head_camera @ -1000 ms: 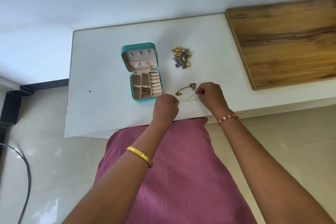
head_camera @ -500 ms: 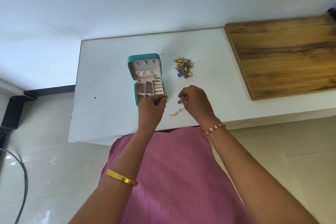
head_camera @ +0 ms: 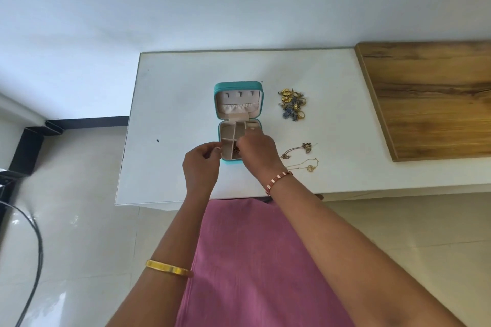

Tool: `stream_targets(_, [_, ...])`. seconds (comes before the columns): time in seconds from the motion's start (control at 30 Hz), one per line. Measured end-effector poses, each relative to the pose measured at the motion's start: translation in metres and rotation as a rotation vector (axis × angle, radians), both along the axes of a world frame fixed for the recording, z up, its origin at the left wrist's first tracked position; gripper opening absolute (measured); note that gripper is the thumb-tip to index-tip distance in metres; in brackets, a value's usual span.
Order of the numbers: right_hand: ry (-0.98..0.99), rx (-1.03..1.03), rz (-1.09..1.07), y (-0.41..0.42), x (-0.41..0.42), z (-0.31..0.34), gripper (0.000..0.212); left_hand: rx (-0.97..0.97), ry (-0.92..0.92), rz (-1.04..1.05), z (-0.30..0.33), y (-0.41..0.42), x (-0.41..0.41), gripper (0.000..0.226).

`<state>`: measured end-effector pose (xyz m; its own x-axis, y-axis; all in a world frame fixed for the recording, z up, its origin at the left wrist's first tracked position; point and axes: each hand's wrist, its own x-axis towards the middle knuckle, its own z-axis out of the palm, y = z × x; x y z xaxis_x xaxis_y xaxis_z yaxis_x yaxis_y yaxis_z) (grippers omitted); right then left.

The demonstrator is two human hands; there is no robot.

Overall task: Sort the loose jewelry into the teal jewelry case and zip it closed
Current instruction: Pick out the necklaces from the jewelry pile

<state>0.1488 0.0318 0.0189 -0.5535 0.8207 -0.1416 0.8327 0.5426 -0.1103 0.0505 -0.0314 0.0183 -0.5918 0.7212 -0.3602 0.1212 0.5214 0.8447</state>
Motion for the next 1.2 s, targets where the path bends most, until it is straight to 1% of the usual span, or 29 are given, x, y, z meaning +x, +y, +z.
stream_targets(0.03, [-0.017,0.039,0.023,0.000,-0.003,0.003,0.013,0.001,-0.009,0.006,-0.002,0.000,0.000,0.024])
stream_targets(0.1, [-0.079,0.077,0.053,0.002,-0.007,0.002,0.024,0.002,-0.030,0.013,-0.004,0.000,0.001,0.024])
stream_targets(0.17, [-0.093,0.068,0.060,0.007,-0.009,-0.005,0.029,-0.002,-0.045,0.016,-0.006,-0.001,0.002,0.025])
stream_targets(0.27, [-0.052,0.110,0.090,0.008,-0.006,-0.007,0.024,0.001,-0.070,0.025,-0.005,-0.003,0.002,0.024])
stream_targets(0.33, [-0.018,0.085,0.143,0.009,-0.005,-0.008,0.010,0.008,-0.081,0.032,-0.004,-0.003,0.001,0.024])
stream_targets(0.37, [0.014,0.065,0.157,0.010,-0.005,-0.011,0.008,0.012,-0.083,0.035,-0.003,-0.003,0.000,0.024])
stream_targets(0.4, [0.047,0.042,0.139,0.012,-0.003,-0.015,0.015,0.015,-0.083,0.038,-0.002,-0.003,0.000,0.024])
stream_targets(0.47, [0.184,-0.070,0.060,0.014,0.000,-0.015,0.021,0.025,-0.084,0.040,0.001,-0.004,-0.001,0.023])
stream_targets(0.57, [0.503,-0.258,-0.171,0.016,0.007,-0.010,0.013,0.043,-0.095,0.032,0.005,-0.004,-0.001,0.024])
stream_targets(0.63, [0.723,-0.431,-0.350,0.014,0.012,0.001,0.007,0.059,-0.113,0.016,0.010,-0.003,0.001,0.025])
stream_targets(0.7, [0.932,-0.618,-0.468,0.010,0.016,0.017,0.005,0.081,-0.126,-0.015,0.015,-0.001,0.005,0.029])
stream_targets(0.77, [1.090,-0.764,-0.500,0.007,0.021,0.032,0.009,0.098,-0.131,-0.075,0.022,0.001,0.010,0.034])
stream_targets(0.87, [1.227,-0.857,-0.506,0.005,0.027,0.053,0.016,0.152,-0.127,-0.179,0.036,0.003,0.019,0.033])
stream_targets(0.97, [1.297,-0.874,-0.504,0.003,0.034,0.070,0.017,0.190,-0.126,-0.222,0.049,0.003,0.025,0.029])
stream_targets(1.03, [1.294,-0.838,-0.504,0.002,0.040,0.078,0.014,0.214,-0.160,-0.221,0.055,0.002,0.027,0.025])
stream_targets(1.13, [1.210,-0.695,-0.507,-0.002,0.051,0.085,0.007,0.219,-0.215,-0.259,0.064,-0.002,0.034,0.022])
stream_targets(1.2, [1.129,-0.602,-0.493,-0.005,0.057,0.088,0.008,0.223,-0.246,-0.267,0.069,-0.005,0.039,0.020])
